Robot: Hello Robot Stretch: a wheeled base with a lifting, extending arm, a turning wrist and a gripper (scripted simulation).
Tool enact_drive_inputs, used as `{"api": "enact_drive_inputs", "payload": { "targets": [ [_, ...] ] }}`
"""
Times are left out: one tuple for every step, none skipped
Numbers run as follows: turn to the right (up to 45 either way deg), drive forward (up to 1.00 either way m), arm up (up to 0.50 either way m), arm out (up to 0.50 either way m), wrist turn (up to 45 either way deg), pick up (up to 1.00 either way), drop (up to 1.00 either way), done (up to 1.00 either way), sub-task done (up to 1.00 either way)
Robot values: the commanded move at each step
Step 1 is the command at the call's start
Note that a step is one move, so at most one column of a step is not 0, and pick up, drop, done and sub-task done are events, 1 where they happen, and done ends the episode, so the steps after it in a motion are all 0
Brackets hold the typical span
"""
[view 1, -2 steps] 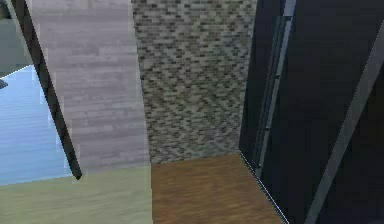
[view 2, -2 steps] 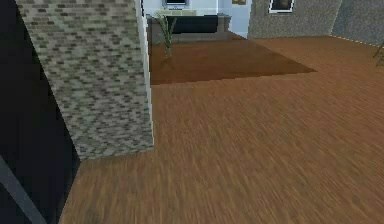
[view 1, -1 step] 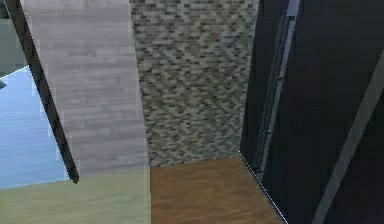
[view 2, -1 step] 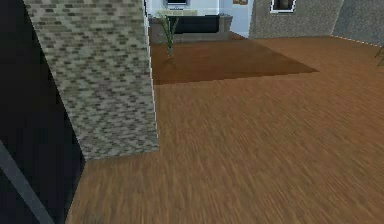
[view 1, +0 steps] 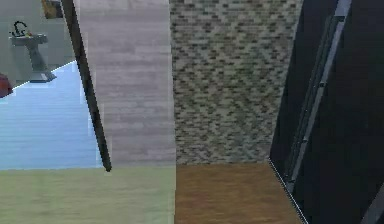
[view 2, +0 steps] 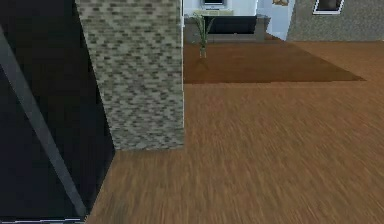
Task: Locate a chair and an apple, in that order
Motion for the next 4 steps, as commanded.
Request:
{"api": "enact_drive_inputs", "payload": {
  "targets": [
    [0.0, 0.50, 0.00, 0.00, 0.0, 0.00, 0.00, 0.00, 0.00],
    [-39.0, 0.00, 0.00, 0.00, 0.0, 0.00, 0.00, 0.00, 0.00],
    [0.0, 0.15, 0.00, 0.00, 0.0, 0.00, 0.00, 0.00, 0.00],
    [-45.0, 0.00, 0.00, 0.00, 0.0, 0.00, 0.00, 0.00, 0.00]
  ]
}}
